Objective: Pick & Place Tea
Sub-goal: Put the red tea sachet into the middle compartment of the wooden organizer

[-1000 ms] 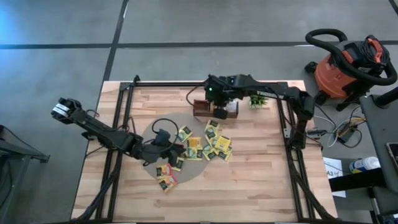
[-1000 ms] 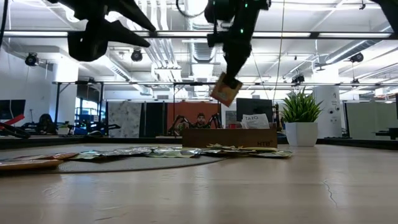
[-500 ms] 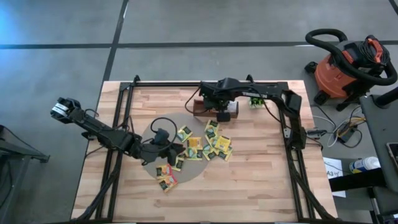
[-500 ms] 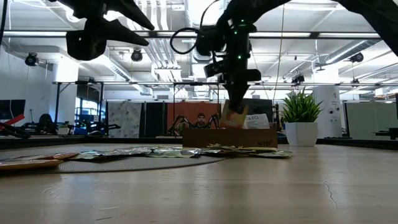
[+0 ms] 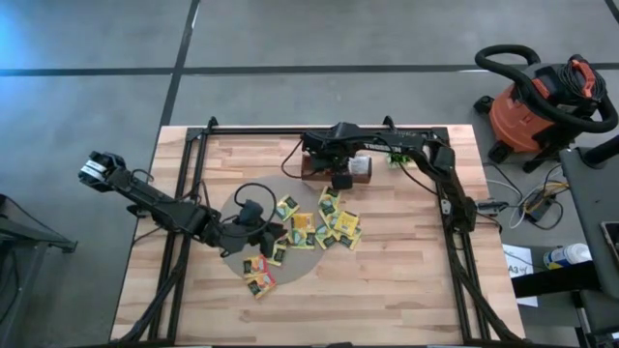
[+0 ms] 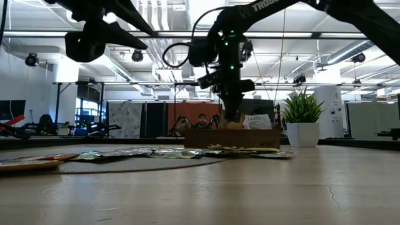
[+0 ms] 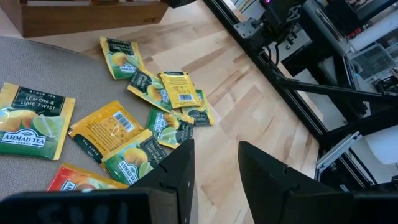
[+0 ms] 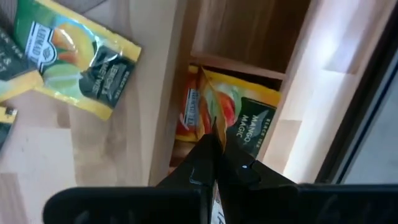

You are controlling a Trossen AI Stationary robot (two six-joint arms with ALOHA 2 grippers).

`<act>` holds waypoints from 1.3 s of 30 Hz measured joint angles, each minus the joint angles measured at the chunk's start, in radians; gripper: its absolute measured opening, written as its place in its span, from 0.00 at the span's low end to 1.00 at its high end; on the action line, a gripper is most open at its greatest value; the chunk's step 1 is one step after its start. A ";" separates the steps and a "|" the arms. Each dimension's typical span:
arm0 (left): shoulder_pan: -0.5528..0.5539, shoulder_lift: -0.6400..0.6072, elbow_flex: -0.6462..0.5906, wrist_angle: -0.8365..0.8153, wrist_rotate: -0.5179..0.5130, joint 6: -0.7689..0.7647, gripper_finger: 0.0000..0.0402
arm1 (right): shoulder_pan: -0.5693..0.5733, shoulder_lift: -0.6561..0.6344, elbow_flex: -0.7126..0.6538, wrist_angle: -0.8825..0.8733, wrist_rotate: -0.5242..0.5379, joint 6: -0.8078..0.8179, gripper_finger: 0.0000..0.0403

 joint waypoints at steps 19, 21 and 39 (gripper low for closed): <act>0.000 0.000 0.000 -0.023 0.000 0.004 0.30 | -0.011 0.075 0.090 -0.078 0.104 0.013 0.02; 0.000 0.000 0.000 -0.025 0.000 0.004 0.30 | -0.011 0.075 0.090 -0.072 0.151 0.013 0.02; 0.000 0.000 0.000 -0.027 0.001 0.004 0.30 | -0.011 0.074 0.091 -0.054 0.107 0.020 0.15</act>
